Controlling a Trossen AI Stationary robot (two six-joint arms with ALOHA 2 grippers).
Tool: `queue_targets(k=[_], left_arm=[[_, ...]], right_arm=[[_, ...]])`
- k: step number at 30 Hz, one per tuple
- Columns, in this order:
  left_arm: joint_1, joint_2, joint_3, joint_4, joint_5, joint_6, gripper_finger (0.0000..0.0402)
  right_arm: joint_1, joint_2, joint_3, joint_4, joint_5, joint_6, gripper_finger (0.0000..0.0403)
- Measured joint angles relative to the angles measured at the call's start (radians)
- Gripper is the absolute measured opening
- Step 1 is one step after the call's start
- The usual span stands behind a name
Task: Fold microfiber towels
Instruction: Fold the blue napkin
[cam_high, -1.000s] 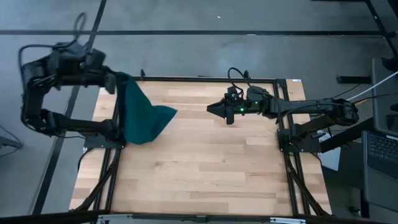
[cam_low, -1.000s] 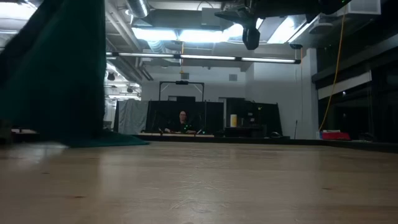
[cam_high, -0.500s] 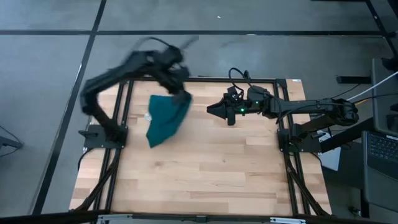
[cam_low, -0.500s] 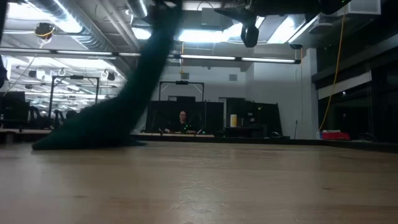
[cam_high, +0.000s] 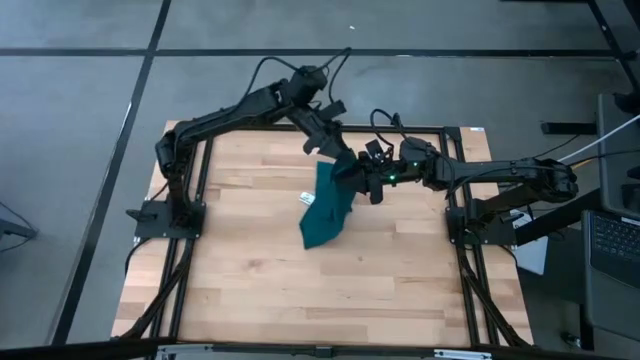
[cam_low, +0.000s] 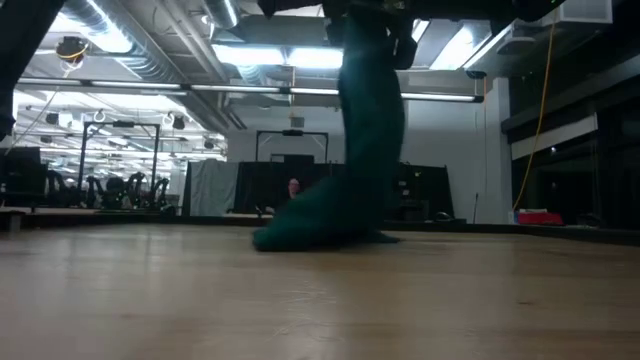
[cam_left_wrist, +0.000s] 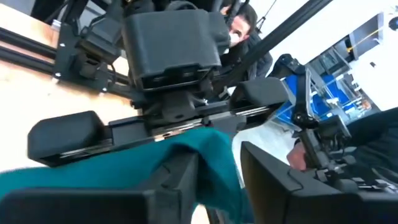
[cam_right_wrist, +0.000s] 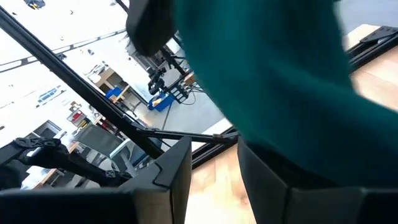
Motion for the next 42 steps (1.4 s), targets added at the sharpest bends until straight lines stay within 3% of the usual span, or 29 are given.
queue_targets(k=[9,13,16,20,24,26,28,33,37,39,40,42], left_arm=[[0.055,-0.011,0.000,0.009,0.063,-0.073,0.0145],[0.091,-0.028,0.000,0.018,0.162,-0.119,0.0144],[0.124,-0.046,0.002,-0.085,0.205,-0.102,0.0145],[0.148,-0.055,0.002,-0.341,0.137,0.025,0.0145],[0.117,-0.050,0.002,-0.603,-0.123,0.232,0.0145],[0.094,-0.043,0.001,-0.658,-0.236,0.262,0.0145],[0.072,-0.041,-0.001,-0.655,-0.287,0.247,0.0145],[0.026,-0.045,0.000,-0.664,-0.288,0.200,0.0145],[0.003,-0.048,0.000,-0.772,-0.314,0.244,0.0145],[-0.009,-0.041,0.000,-0.773,-0.354,0.193,0.0145],[-0.023,-0.034,0.000,-0.731,-0.332,0.168,0.0145],[-0.061,-0.024,-0.001,-0.569,-0.174,0.160,0.0145]], right_arm=[[-0.041,-0.004,0.000,0.007,0.001,0.005,0.0135],[-0.065,-0.004,0.000,0.012,0.001,0.011,0.0135],[-0.081,-0.004,0.000,0.010,-0.016,0.060,0.0135],[-0.089,-0.004,0.000,-0.021,-0.048,0.109,0.0135],[-0.088,-0.004,0.000,-0.085,-0.024,0.137,0.0130],[-0.090,-0.004,0.000,-0.119,0.006,0.137,0.0116],[-0.100,-0.004,0.000,-0.120,0.010,0.120,0.0094],[-0.125,-0.004,0.000,-0.096,-0.058,0.109,0.0056],[-0.128,-0.004,0.000,-0.097,-0.067,0.108,0.0073],[-0.128,-0.004,0.000,-0.099,-0.067,0.107,0.0091],[-0.130,-0.004,0.000,-0.098,-0.067,0.105,0.0101],[-0.138,-0.004,0.000,-0.098,-0.067,0.106,0.0120]])
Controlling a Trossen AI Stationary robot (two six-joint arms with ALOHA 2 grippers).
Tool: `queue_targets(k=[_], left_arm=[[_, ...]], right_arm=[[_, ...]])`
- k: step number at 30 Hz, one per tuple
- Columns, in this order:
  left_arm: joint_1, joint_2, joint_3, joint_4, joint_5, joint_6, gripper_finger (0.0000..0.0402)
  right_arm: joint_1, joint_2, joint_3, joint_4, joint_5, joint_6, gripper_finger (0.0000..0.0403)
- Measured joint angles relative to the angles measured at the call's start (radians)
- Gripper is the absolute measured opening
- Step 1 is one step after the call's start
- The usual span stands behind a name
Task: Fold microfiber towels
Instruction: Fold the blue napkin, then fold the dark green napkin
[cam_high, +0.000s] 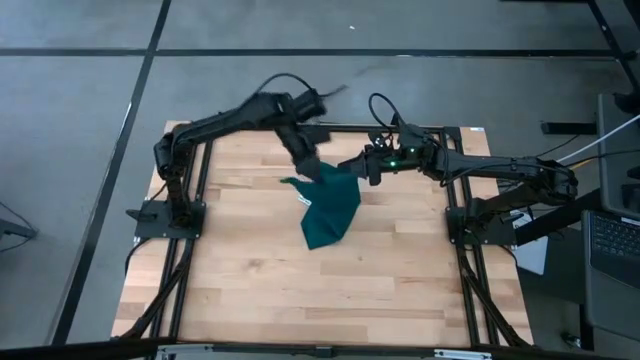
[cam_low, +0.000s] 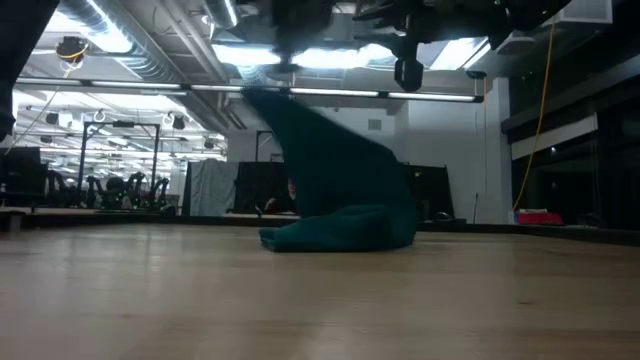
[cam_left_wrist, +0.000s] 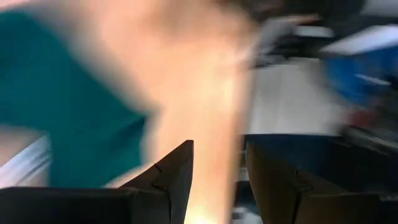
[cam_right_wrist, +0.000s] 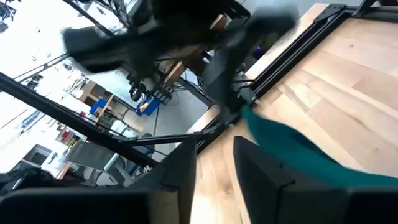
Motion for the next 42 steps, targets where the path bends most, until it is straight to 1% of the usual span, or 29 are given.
queue_targets(k=[2,3,5,7,8,9,10,11,12,13,14,15,16,17,18,19,20,24,25,28,32,36,40,42], left_arm=[[-0.047,-0.004,0.000,0.231,0.171,-0.055,0.0145],[-0.064,-0.007,0.003,0.344,0.237,-0.106,0.0145],[-0.082,-0.013,0.004,0.497,0.310,-0.217,0.0145],[-0.078,-0.015,0.004,0.519,0.338,-0.284,0.0145],[-0.070,-0.018,0.004,0.480,0.333,-0.291,0.0145],[-0.056,-0.025,0.003,0.398,0.312,-0.270,0.0145],[-0.043,-0.031,0.002,0.299,0.275,-0.215,0.0145],[-0.027,-0.035,0.003,0.188,0.205,-0.132,0.0145],[-0.006,-0.037,0.004,0.056,0.102,-0.037,0.0145],[0.014,-0.036,0.004,-0.082,-0.039,0.062,0.0145],[0.033,-0.033,0.000,-0.203,-0.207,0.139,0.0145],[0.045,-0.032,-0.013,-0.281,-0.385,0.187,0.0145],[0.057,-0.032,-0.037,-0.308,-0.543,0.212,0.0145],[0.071,-0.032,-0.064,-0.305,-0.657,0.240,0.0145],[0.087,-0.032,-0.089,-0.292,-0.713,0.266,0.0145],[0.111,-0.032,-0.111,-0.278,-0.723,0.285,0.0145],[0.136,-0.033,-0.132,-0.248,-0.705,0.297,0.0145],[0.220,-0.035,-0.242,-0.099,-0.566,0.329,0.0145],[0.234,-0.035,-0.274,-0.057,-0.529,0.325,0.0145],[0.269,-0.035,-0.377,0.075,-0.460,0.299,0.0145],[0.320,-0.035,-0.524,0.253,-0.438,0.244,0.0145],[0.378,-0.035,-0.660,0.435,-0.334,0.165,0.0146],[0.434,-0.035,-0.756,0.623,-0.232,0.085,0.0146],[0.450,-0.035,-0.787,0.714,-0.213,0.028,0.0146]], right_arm=[[-0.014,0.000,0.000,0.000,-0.001,0.001,0.0137],[-0.020,0.000,0.000,0.003,-0.007,0.003,0.0144],[-0.032,0.000,0.000,0.009,-0.031,0.015,0.0156],[-0.037,0.000,0.000,0.007,-0.055,0.034,0.0163],[-0.037,0.000,0.000,0.007,-0.067,0.035,0.0164],[-0.034,0.000,0.000,0.007,-0.075,0.038,0.0165],[-0.029,0.000,0.000,0.007,-0.078,0.041,0.0165],[-0.021,0.000,0.000,0.004,-0.078,0.041,0.0165],[-0.014,0.000,0.000,0.000,-0.078,0.038,0.0163],[-0.009,0.000,0.000,-0.001,-0.078,0.036,0.0160],[-0.004,0.000,0.000,0.000,-0.078,0.035,0.0157],[0.001,0.000,0.000,0.000,-0.077,0.034,0.0153],[0.003,0.000,0.000,0.000,-0.076,0.033,0.0149],[0.005,0.000,0.000,-0.001,-0.075,0.032,0.0145],[0.006,0.000,0.000,0.000,-0.073,0.029,0.0141],[0.006,0.000,0.000,0.001,-0.071,0.027,0.0137],[0.006,0.000,0.000,0.003,-0.066,0.026,0.0134],[0.006,0.000,0.000,0.016,-0.065,0.026,0.0125],[0.006,0.000,0.000,0.019,-0.065,0.026,0.0124],[0.006,0.000,0.000,0.031,-0.063,0.031,0.0125],[0.007,0.001,0.000,0.030,-0.058,0.035,0.0133],[0.007,0.001,0.000,0.031,-0.058,0.054,0.0139],[0.007,0.001,0.000,0.034,-0.059,0.074,0.0138],[0.007,0.001,0.000,0.039,-0.058,0.086,0.0134]])
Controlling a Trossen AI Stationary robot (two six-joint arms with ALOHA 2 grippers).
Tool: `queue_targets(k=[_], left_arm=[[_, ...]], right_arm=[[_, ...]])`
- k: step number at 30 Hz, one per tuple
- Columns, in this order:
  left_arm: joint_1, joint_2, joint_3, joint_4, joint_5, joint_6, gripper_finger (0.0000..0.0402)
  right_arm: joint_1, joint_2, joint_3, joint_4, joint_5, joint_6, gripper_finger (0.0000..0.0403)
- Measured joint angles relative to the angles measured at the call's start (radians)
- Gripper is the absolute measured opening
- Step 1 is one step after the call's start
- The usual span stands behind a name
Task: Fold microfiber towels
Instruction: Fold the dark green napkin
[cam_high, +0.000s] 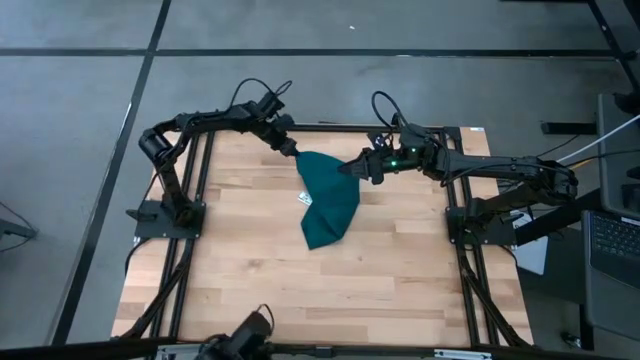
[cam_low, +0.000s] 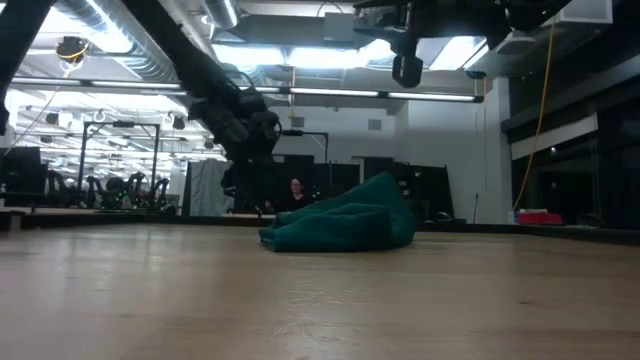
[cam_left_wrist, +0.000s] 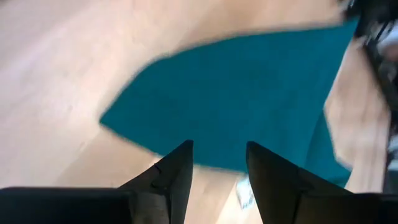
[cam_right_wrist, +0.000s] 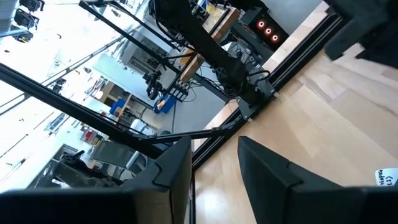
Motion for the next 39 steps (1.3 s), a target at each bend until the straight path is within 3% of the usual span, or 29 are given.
queue_targets(k=[6,13,20,25,30,39], left_arm=[[0.051,0.033,-0.012,0.017,-0.040,-0.055,0.0146],[0.050,0.177,-0.008,-0.036,-0.004,-0.073,0.0146],[0.028,0.234,0.132,-0.054,-0.051,-0.089,0.0146],[0.045,0.322,0.217,-0.103,0.014,-0.146,0.0145],[0.021,0.367,0.312,-0.219,-0.005,-0.109,0.0145],[0.019,0.382,0.350,-0.297,-0.026,-0.079,0.0145]], right_arm=[[0.000,0.000,0.000,0.011,0.000,0.026,0.0126],[0.000,0.000,0.000,0.039,0.008,0.053,0.0129],[0.000,0.000,0.000,0.052,0.016,0.055,0.0127],[0.000,0.000,0.000,0.066,0.016,0.056,0.0119],[0.000,0.000,0.000,0.072,0.015,0.053,0.0117],[0.000,0.000,0.000,0.080,0.007,0.052,0.0132]])
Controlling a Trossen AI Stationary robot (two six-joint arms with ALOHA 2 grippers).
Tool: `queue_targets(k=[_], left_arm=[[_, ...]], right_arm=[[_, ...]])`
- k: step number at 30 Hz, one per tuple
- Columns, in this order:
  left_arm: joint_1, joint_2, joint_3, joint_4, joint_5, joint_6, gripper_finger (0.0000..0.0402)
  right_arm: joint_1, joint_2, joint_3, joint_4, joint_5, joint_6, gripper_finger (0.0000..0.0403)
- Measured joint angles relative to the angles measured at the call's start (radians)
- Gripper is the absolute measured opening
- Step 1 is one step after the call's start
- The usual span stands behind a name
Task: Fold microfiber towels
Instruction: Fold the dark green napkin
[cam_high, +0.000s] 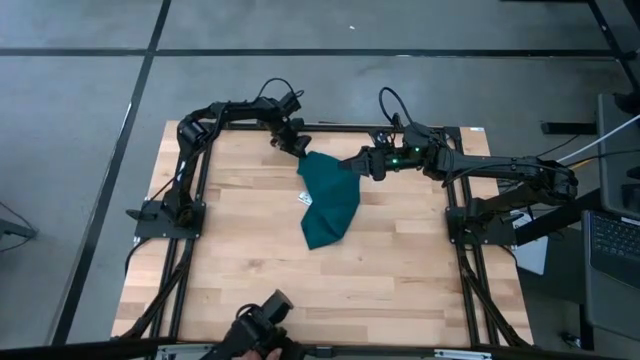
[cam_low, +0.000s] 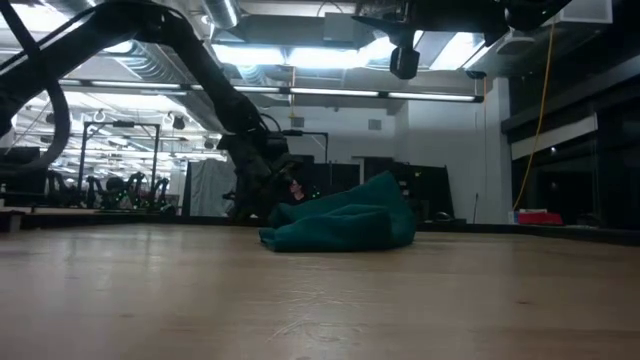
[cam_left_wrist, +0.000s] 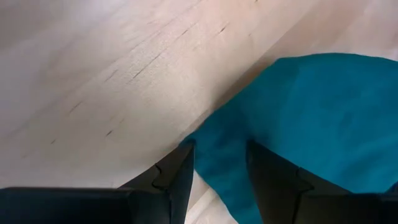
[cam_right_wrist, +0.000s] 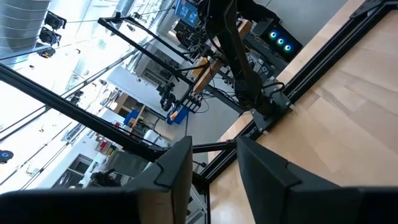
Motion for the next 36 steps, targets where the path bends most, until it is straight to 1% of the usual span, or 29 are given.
queue_targets(k=[4,7,9,13,15,18,21,26,32,36], left_arm=[[-0.009,0.007,0.002,-0.011,-0.011,0.017,0.0145],[-0.036,0.005,0.002,-0.022,-0.087,0.044,0.0145],[-0.051,0.005,0.003,-0.028,-0.111,0.075,0.0145],[-0.083,0.005,0.002,-0.026,-0.113,0.130,0.0145],[-0.104,0.006,0.004,-0.022,-0.116,0.133,0.0145],[-0.126,0.008,0.020,-0.027,-0.109,0.143,0.0145],[-0.145,0.010,0.043,-0.027,-0.101,0.192,0.0145],[-0.177,0.007,0.052,-0.025,-0.223,0.204,0.0141],[-0.195,0.001,0.050,0.032,-0.238,0.240,0.0127],[-0.192,0.001,0.050,0.048,-0.236,0.229,0.0126]], right_arm=[[-0.002,0.000,0.000,-0.001,-0.007,-0.003,0.0130],[-0.002,0.000,0.000,-0.001,-0.009,-0.003,0.0125],[-0.004,0.000,0.000,-0.001,-0.011,-0.006,0.0122],[-0.017,0.000,0.000,0.000,-0.011,-0.006,0.0119],[-0.026,0.000,0.000,0.002,-0.011,-0.006,0.0121],[-0.036,0.000,0.000,0.002,-0.019,-0.006,0.0127],[-0.037,0.000,0.000,0.002,-0.022,-0.006,0.0131],[-0.037,0.000,0.000,0.002,-0.029,-0.001,0.0127],[-0.037,0.000,0.000,0.002,-0.030,0.000,0.0113],[-0.037,0.000,0.000,0.002,-0.029,-0.003,0.0113]])
